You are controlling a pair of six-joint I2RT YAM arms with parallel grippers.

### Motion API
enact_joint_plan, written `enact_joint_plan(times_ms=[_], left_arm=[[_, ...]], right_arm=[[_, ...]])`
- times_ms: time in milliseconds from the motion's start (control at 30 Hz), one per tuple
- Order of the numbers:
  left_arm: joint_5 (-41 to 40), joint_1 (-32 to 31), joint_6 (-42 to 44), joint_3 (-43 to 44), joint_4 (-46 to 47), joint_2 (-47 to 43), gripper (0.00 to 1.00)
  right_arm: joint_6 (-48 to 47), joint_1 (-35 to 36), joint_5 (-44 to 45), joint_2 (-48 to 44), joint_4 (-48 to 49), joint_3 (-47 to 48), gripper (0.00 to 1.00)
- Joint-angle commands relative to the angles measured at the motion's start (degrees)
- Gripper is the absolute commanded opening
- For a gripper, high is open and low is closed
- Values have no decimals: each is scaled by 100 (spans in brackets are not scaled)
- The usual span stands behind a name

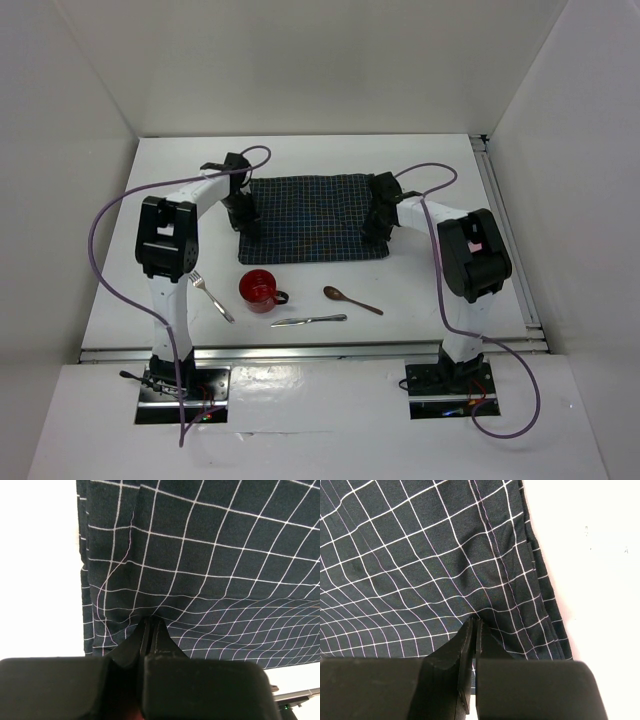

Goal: Set the dinner table for one person

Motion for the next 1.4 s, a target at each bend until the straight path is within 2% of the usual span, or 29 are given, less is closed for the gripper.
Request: enact_joint_plan(times_ms=[0, 233, 267, 333, 433, 500, 567, 667, 700, 733, 767, 833, 933, 1100, 1267, 1367], left_arm=[[-268, -11, -12, 23, 49, 269, 0], [-542, -11, 101, 602, -301, -83, 2], [-542, -11, 102, 812, -355, -135, 12], [-594, -11, 163, 1128, -469, -205, 23], [-542, -11, 287, 1402, -601, -503, 35], [-489, -11, 339, 1508, -601, -662, 40], [-489, -11, 392, 1587, -715, -951, 48], [-629, -11, 454, 1667, -820, -1303, 55], [-699, -11, 454, 1667, -821, -1600, 57], [-700, -11, 454, 1588, -769, -1760, 59], [-700, -11, 454, 1370, -716, -1935, 62], [-543, -11, 506, 1071, -463, -2409, 69], [-428, -115, 506, 560, -207, -2849, 70], [-323, -292, 454, 164, -92, -3053, 70], [-392, -476, 454, -108, -91, -3053, 70], [-392, -529, 454, -232, -39, -3053, 70]], right_arm=[[-112, -70, 362, 31, -310, -212, 0], [-217, 44, 424, -338, -757, 446, 0], [-217, 114, 485, -399, -828, 638, 0], [-217, 115, 485, -627, -1029, 841, 1], [-348, 115, 424, -1022, -1188, 1306, 50], [-349, 115, 572, -1225, -1355, 1466, 73], [-271, 115, 835, -1612, -1680, 1536, 80], [2, -164, 1477, -2340, -2137, 1187, 83], [176, -332, 1618, -2804, -2260, 715, 83], [257, -516, 1619, -2808, -2261, 423, 83], [318, -945, 1567, -3304, -2261, 125, 83], [536, -1342, 1339, -3773, -2261, -737, 83], [906, -1958, 1084, -4695, -2375, -1617, 89], [1557, -2836, 898, -5163, -2323, -2487, 92], [2015, -3120, 749, -5313, -1508, -2963, 90], [2304, -3251, 749, -5025, -1208, -3086, 89]])
